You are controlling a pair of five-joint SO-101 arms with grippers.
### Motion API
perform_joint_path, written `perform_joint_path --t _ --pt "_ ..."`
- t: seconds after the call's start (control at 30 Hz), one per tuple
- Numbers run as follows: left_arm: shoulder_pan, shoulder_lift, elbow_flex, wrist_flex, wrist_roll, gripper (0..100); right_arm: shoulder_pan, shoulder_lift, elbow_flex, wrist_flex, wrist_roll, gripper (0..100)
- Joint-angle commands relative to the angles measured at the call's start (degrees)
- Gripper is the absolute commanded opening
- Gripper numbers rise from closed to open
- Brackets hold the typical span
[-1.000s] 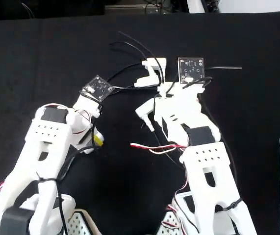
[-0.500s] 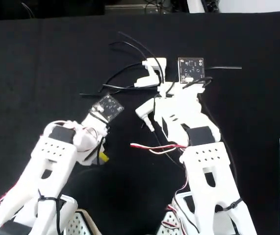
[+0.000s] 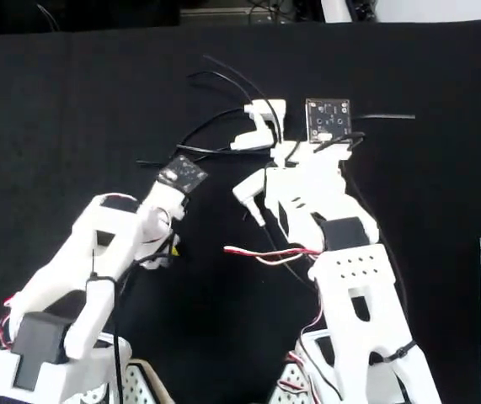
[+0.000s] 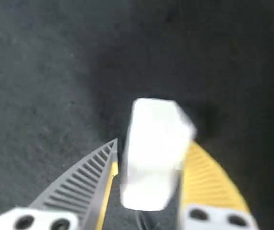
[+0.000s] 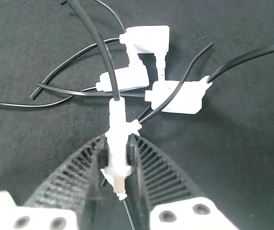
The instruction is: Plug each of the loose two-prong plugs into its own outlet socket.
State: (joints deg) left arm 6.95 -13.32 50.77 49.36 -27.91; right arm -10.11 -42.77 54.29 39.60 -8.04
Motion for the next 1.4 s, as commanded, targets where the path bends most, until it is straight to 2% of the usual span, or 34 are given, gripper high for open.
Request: perform_joint_path --t 0.0,0.13,0.3,0.67,0.87,1.0,1.07,1.17,1.37 --pt "-0.7 0.1 -5.8 1.2 0.4 14 0.7 -1.5 -0.3 -1.1 -0.7 1.5" --pt "-1.8 0.1 -10.1 6.6 0.8 16 0.7 -1.5 -0.3 -1.1 -0.7 1.5" --pt "-7.8 0.1 -13.9 9.9 1.0 31 0.7 -1.5 -0.3 -1.1 -0.7 1.5" --pt "-17.7 0.8 -16.2 4.9 0.4 32 0.6 -1.5 -0.2 -1.0 -0.7 1.5" --pt "-17.9 0.2 -17.5 6.4 0.4 32 0.6 -1.5 -0.2 -0.9 -0.7 1.5" --pt "-14.4 0.1 -21.5 14.3 0.8 31 0.6 -1.5 -0.2 -0.8 -0.7 1.5" --pt "-12.6 0.5 -22.1 15.6 0.9 31 0.6 -1.5 -0.2 -0.8 -0.7 1.5" --pt "-12.1 1.5 -20.5 13.5 0.9 31 0.6 -1.5 -0.2 -0.7 -0.7 1.5" --pt "-12.5 9.9 -15.1 1.5 0.4 25 0.6 -1.5 -0.2 -0.7 -0.7 1.5"
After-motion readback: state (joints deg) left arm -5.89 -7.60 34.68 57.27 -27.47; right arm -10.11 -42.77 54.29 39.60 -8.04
